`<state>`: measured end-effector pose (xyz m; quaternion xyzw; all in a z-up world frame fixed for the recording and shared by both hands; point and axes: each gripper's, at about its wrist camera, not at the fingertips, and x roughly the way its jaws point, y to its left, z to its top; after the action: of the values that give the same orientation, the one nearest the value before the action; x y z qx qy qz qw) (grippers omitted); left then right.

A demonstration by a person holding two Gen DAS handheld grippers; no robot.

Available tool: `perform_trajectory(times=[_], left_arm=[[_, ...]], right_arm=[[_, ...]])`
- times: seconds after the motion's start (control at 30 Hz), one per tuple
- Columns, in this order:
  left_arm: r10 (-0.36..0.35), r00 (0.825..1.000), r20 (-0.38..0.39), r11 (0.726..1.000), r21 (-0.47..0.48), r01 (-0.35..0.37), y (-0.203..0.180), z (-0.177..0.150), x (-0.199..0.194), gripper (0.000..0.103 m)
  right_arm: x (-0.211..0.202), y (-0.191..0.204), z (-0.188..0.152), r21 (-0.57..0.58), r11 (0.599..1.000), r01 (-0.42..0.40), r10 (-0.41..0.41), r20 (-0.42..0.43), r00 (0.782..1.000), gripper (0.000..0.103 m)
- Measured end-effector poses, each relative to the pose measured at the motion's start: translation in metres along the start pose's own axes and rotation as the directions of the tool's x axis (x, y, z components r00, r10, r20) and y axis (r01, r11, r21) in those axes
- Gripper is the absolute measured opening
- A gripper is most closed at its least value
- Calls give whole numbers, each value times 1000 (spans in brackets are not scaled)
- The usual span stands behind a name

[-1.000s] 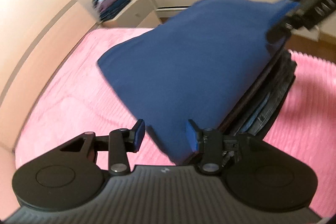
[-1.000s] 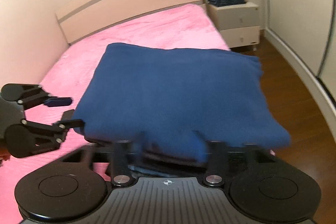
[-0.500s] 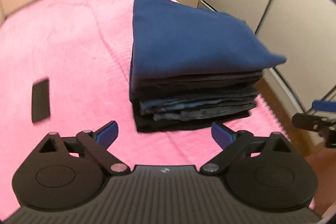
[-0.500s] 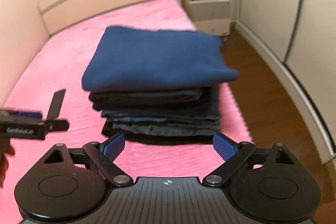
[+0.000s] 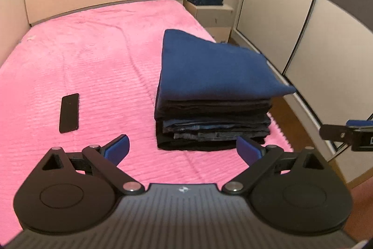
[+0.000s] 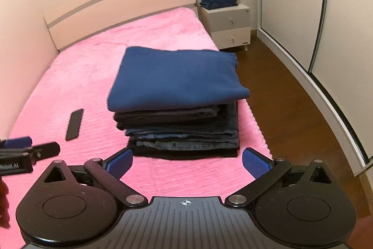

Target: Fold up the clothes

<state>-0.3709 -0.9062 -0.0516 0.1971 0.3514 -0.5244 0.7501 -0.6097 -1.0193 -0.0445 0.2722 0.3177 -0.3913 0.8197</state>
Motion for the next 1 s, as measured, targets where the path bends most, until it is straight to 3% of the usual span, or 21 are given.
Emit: perform_trajectory(times=[0.17,0.27,0.47,0.57,0.7,1.0], left_arm=[[-5,999,-37,1000,10,5,12,-6,-21,99],[-13,998,-60,1000,16,14,20,-6,-35,99],[-51,997,-58,997,47,54,23,-8,-59,99],[-84,995,-53,993,73,87,20,-13,-71,99],[-89,994,-57,990,102,95,14,-21,-76,99],[-54,998,-37,997,46,55,4,-23,-82,101]], right_arm=[[-33,17,-9,78,997,22,-25,38,999,102],[-51,33,-17,66,997,35,-39,56,998,102],[-73,58,-31,76,995,69,-76,83,994,102],[-85,70,-40,71,990,125,-133,114,985,102],[-96,74,-53,96,984,147,-156,96,983,102],[-90,72,-46,15,993,118,-118,74,990,102]])
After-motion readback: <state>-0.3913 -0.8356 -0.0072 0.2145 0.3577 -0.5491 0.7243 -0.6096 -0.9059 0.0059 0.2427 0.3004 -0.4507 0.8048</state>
